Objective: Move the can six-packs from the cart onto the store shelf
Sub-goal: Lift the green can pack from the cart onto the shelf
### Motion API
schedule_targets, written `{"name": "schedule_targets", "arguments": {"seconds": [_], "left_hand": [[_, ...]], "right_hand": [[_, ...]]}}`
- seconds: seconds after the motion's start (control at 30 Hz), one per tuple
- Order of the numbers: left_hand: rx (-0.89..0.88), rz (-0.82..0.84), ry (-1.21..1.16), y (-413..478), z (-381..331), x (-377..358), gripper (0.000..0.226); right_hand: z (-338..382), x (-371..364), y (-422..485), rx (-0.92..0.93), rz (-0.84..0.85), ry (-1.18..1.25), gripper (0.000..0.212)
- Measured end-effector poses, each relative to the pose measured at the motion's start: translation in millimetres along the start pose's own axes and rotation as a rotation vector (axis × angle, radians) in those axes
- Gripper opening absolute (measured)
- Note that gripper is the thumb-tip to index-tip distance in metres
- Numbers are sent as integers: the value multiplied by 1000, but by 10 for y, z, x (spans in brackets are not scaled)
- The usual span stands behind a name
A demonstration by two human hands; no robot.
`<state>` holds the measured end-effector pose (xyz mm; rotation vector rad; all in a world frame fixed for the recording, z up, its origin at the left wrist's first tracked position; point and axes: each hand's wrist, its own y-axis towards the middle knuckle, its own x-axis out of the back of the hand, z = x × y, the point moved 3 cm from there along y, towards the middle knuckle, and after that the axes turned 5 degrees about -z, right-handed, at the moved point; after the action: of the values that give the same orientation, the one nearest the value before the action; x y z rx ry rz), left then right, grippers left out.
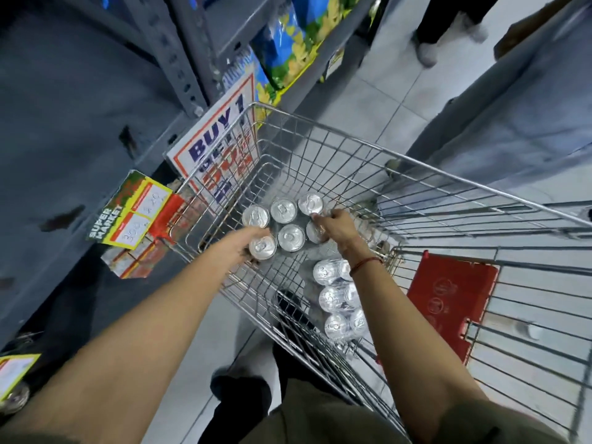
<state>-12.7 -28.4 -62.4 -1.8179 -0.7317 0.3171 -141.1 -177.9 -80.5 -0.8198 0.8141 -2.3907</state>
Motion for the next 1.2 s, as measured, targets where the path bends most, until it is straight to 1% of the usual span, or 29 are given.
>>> {"name": "schedule_targets", "arguments": {"seconds": [0.07,0.17,0.27,0.37,0.43,0.5,0.53,0.57,0.6,0.63,0.67,0.7,0.8,0.87,0.9,0.93,1.0,1.03,1.17,1.2], "left_hand": [[-69,-38,33,-89,-48,93,57],[-178,-86,13,-346,-196,286,72],[-292,-108,-14,-686,-395,483,69],[-338,-114,-29,-1105,-533,726,71],[-380,-122,-24,-1393,-578,895,65],[-437,-145,-47,-1685,-597,1054,46],[-463,-159,-66,-1830,-597,1130,36],[-488,-177,-85,-1976,-594,1213,31],[-515,-194,-91,-2107,-591,1303,31],[-535,-205,-95,-2229,-582,1395,33],[-550,-223,-101,-2324,-574,1500,34],[-564,-244,-117,-2411,-560,1606,33],[-605,-336,-175,-2596,-503,1915,28],[-621,-390,-213,-2675,-455,2086,20],[-622,-414,-236,-2696,-430,2170,18],[-617,-438,-258,-2709,-406,2248,18],[-591,-488,-300,-2707,-365,2398,21],[-576,-512,-321,-2693,-351,2458,22],[-506,-571,-406,-2603,-324,2656,28],[-502,-574,-436,-2569,-326,2696,34]], "right_hand": [[92,73,-89,38,-20,47,20],[386,207,-295,121,-37,71,28],[781,358,-581,165,-42,78,26],[1192,465,-912,243,-46,95,25],[1460,492,-1159,316,-36,132,29],[1704,507,-1393,392,-8,153,31],[1811,499,-1496,422,15,151,27],[1910,479,-1586,453,38,146,22],[2010,453,-1675,490,57,144,25],[2106,417,-1748,530,75,142,33],[2198,370,-1826,557,89,136,33],[2290,316,-1899,585,112,127,26],[2551,60,-2042,648,180,106,18],[2714,-164,-2071,670,204,79,30],[2787,-288,-2090,665,227,67,32],[2862,-417,-2120,662,255,66,29],[2993,-660,-2168,645,293,44,14],[3045,-757,-2183,635,298,38,9],[3213,-1174,-2076,600,353,44,20],[3240,-1267,-2053,596,369,47,23]]}}
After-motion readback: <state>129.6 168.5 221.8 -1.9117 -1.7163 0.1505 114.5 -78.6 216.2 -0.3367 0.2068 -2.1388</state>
